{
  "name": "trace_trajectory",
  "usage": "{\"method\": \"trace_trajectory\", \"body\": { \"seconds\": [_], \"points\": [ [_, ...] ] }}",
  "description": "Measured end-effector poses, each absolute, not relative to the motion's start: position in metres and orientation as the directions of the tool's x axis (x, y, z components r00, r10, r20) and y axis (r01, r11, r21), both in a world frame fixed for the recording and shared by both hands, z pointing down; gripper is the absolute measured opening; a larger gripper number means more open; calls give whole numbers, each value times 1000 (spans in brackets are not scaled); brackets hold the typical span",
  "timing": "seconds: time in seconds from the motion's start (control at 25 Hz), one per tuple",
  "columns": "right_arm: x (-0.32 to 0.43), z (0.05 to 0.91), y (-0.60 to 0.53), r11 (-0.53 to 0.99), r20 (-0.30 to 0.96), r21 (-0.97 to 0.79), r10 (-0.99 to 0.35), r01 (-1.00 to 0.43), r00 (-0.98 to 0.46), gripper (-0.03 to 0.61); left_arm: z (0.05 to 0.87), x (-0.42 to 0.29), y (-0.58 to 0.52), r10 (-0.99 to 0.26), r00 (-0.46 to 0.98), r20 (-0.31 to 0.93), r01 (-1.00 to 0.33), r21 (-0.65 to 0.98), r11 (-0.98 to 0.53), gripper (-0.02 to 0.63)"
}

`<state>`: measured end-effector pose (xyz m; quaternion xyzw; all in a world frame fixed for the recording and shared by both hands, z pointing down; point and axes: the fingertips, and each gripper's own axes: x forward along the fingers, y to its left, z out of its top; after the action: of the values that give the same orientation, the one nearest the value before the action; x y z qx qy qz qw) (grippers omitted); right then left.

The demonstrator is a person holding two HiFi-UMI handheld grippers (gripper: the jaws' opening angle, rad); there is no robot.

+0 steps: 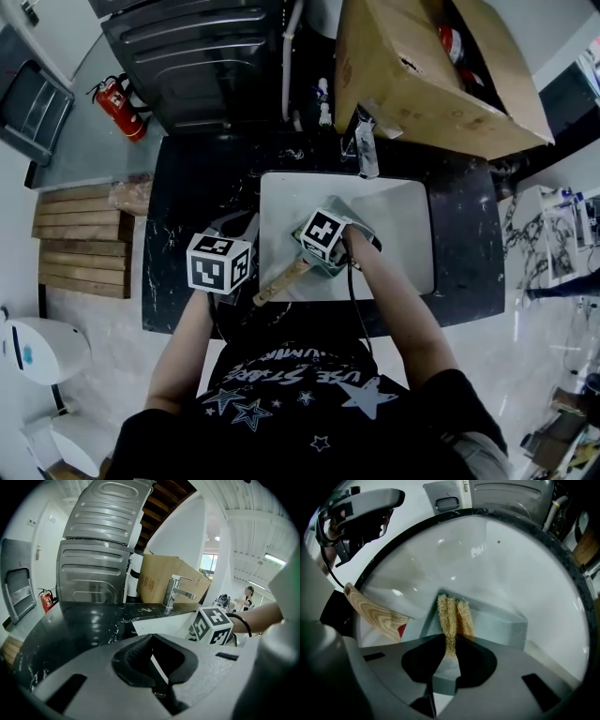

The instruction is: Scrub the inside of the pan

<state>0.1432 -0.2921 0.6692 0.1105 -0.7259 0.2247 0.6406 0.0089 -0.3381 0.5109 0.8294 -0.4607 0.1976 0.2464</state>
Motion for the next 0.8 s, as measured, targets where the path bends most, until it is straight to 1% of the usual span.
{"method": "trace_trajectory", "body": {
  "seconds": [0.2,0.4,0.56,0.68,0.8],
  "points": [
    [135,664,-286,823,957,-270,174,-500,-230,67,511,10,-337,-662,505,553,-857,232,-460,8],
    [136,661,-287,799,946,-298,175,-522,-272,67,512,10,-337,-657,508,557,-855,233,-463,8],
    [155,660,-303,781,958,-245,105,-575,-266,67,511,8,-338,-658,506,558,-856,230,-464,8],
    [183,661,-320,746,973,-176,34,-642,-227,67,511,6,-340,-661,503,556,-858,231,-459,8],
    [208,665,-332,711,983,-127,-4,-691,-185,67,514,6,-342,-657,501,563,-859,232,-457,8]
  ]
}}
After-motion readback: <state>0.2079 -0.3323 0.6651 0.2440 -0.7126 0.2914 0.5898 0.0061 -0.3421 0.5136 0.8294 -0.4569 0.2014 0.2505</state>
